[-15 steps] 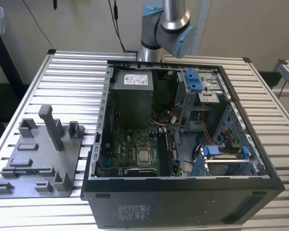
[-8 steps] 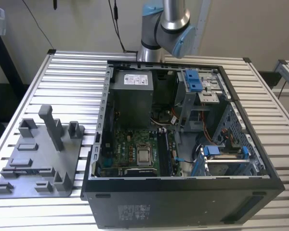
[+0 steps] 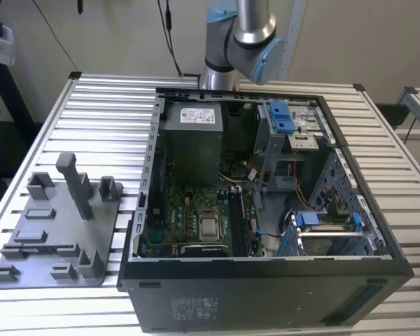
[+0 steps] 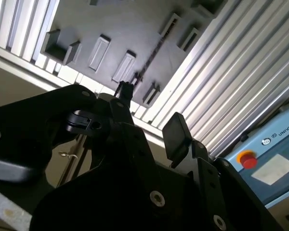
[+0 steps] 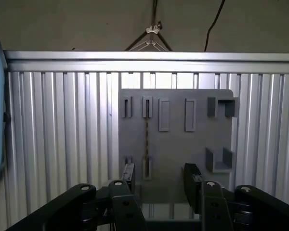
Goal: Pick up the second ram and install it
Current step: 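Pick up the second ram and move it above second insertion slot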
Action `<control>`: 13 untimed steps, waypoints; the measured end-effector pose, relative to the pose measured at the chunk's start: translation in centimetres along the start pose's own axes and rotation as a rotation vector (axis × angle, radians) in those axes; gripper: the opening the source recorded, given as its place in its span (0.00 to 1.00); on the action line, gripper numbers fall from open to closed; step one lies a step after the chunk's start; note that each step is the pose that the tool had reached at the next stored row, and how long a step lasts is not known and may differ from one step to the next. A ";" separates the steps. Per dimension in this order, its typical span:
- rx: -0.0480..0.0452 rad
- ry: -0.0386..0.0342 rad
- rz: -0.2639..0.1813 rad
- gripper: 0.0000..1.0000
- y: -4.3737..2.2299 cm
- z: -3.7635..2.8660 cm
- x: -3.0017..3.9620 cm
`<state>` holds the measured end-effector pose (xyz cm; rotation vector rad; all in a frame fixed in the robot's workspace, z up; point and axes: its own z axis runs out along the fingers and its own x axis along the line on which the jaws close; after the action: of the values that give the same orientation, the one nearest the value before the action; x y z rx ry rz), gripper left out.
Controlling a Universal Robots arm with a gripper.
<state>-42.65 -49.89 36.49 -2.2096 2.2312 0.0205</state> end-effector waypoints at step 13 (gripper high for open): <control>0.0010 -0.0008 0.000 0.54 -0.08 2.36 0.06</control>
<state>-42.59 -49.93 34.13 -2.2088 2.2302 0.0203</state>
